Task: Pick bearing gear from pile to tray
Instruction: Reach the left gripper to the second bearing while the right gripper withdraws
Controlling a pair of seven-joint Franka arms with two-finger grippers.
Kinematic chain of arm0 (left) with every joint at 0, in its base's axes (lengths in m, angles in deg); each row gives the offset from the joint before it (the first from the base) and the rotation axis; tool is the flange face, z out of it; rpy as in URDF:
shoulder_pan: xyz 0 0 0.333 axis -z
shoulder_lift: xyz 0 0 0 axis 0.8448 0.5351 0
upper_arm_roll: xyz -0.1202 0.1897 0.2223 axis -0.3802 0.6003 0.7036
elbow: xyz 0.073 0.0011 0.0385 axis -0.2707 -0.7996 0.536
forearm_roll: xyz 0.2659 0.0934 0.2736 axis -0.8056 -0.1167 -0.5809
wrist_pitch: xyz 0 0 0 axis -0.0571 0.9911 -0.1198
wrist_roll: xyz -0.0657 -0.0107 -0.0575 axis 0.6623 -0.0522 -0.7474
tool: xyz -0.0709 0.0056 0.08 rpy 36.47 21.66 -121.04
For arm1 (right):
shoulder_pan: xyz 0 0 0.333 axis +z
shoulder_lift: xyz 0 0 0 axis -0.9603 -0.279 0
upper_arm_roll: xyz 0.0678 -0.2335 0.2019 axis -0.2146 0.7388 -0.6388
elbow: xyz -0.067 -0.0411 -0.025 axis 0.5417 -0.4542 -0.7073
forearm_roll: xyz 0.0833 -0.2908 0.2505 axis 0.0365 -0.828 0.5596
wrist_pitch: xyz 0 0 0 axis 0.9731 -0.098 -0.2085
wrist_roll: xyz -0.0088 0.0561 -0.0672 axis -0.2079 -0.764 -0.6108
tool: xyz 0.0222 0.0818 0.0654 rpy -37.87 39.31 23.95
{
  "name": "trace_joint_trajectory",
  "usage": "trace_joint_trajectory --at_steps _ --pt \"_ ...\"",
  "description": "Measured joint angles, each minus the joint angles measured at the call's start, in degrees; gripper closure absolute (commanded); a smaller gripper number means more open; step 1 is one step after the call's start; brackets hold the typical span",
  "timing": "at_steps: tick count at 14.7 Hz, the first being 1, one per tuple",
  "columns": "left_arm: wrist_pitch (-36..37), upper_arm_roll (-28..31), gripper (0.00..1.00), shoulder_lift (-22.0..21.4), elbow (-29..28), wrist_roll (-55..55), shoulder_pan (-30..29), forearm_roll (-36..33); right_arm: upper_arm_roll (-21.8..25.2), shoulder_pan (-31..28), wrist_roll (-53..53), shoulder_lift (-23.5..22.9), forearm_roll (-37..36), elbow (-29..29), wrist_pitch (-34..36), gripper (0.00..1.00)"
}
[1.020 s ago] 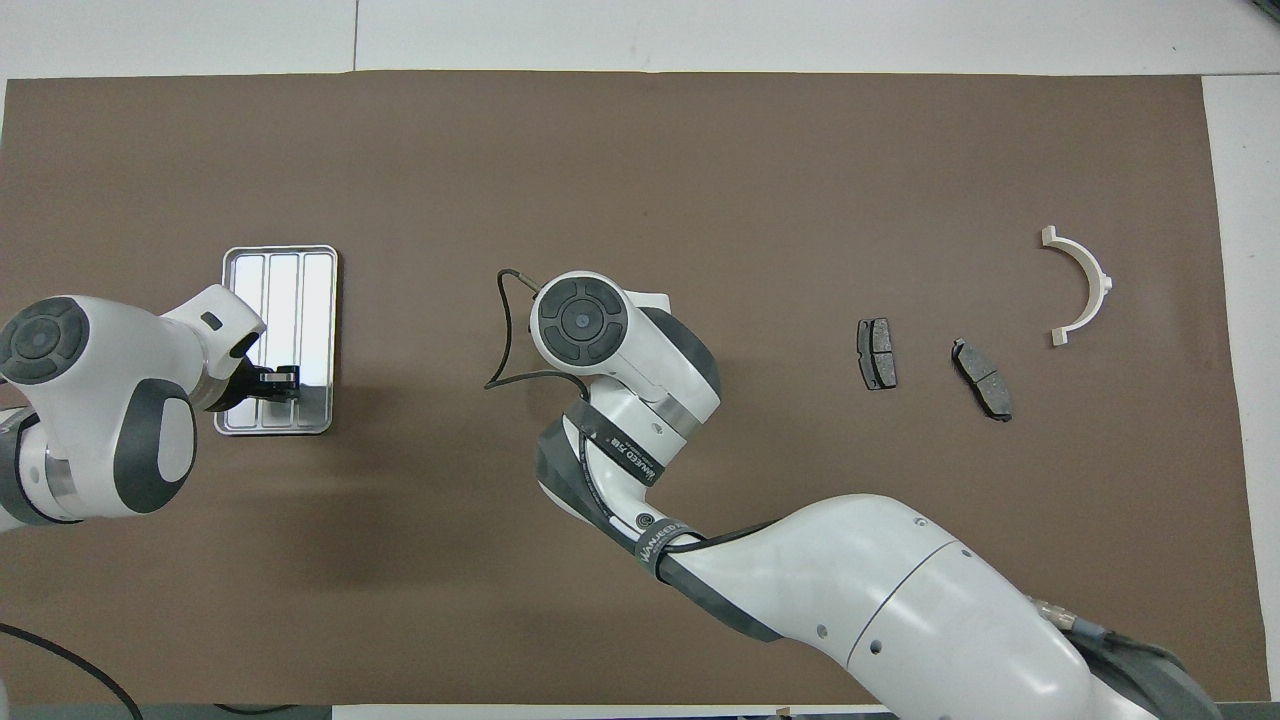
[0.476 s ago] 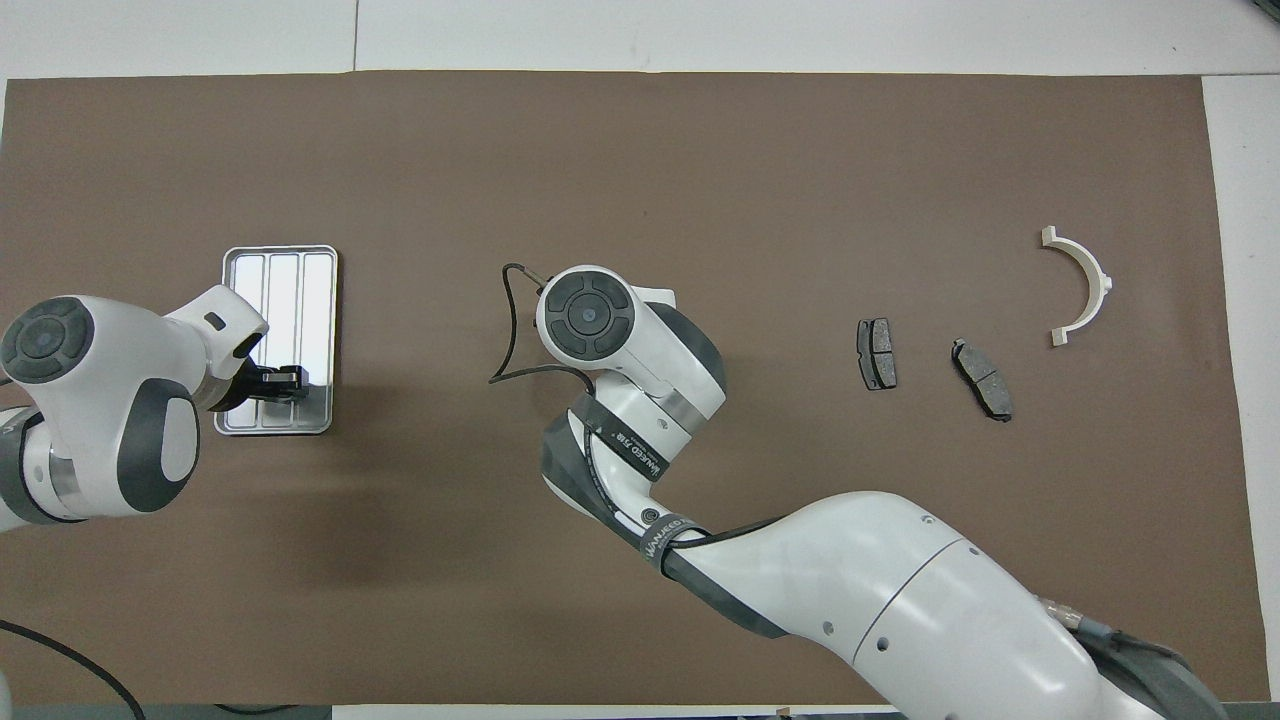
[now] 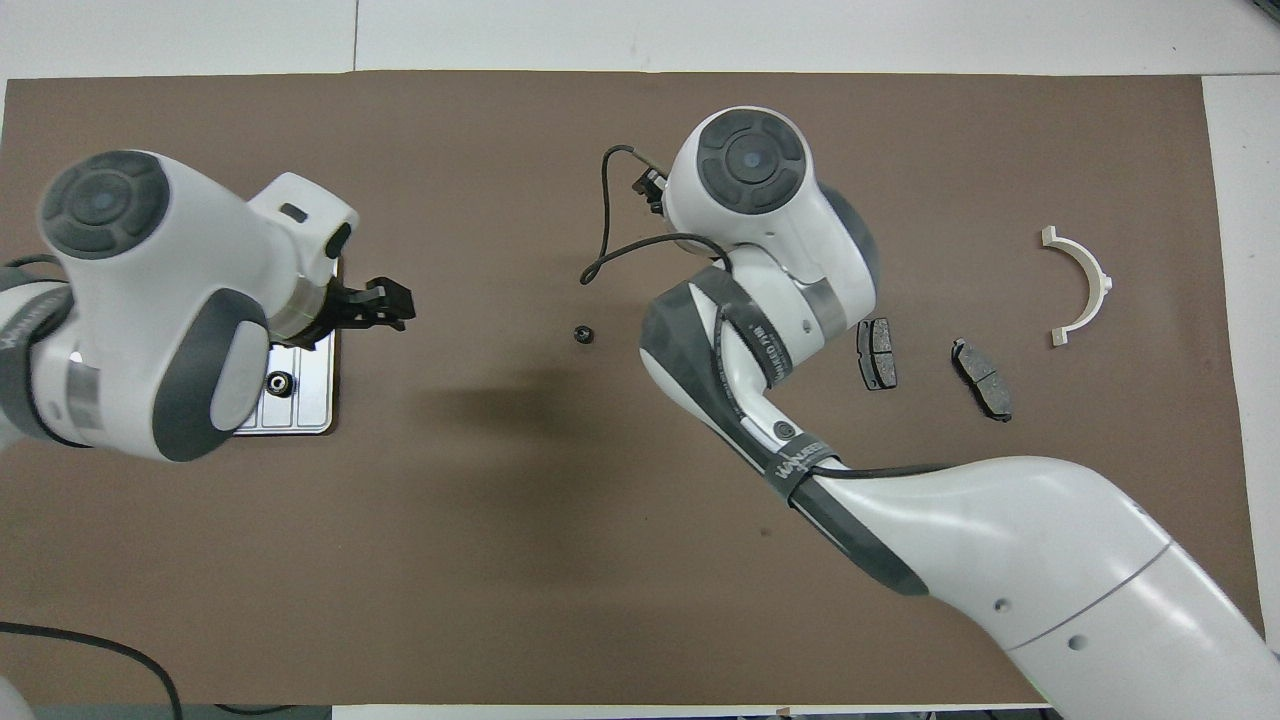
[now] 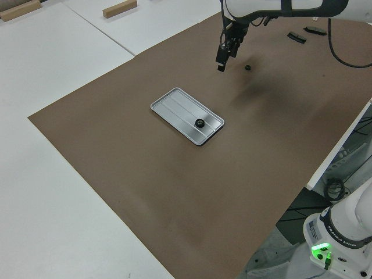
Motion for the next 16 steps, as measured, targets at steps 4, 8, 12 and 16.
trace_joint_trajectory --at_steps 4,8,12,16 --pt "-6.8 -0.1 0.0 2.2 0.4 14.6 10.5 0.1 0.0 -7.2 24.0 3.9 0.5 0.0 6.7 0.0" --pt "-13.4 0.2 0.0 10.5 1.8 18.3 11.8 0.1 0.0 -14.8 45.2 5.9 2.4 0.0 10.6 0.0" --pt "-16.9 0.2 0.0 17.5 4.9 19.6 12.1 0.1 0.0 -19.3 62.0 7.0 2.8 0.1 12.7 0.0" --pt "-18.3 0.2 0.0 18.3 5.2 20.7 12.2 -0.4 0.3 -20.9 67.5 8.9 2.8 0.6 14.0 0.0"
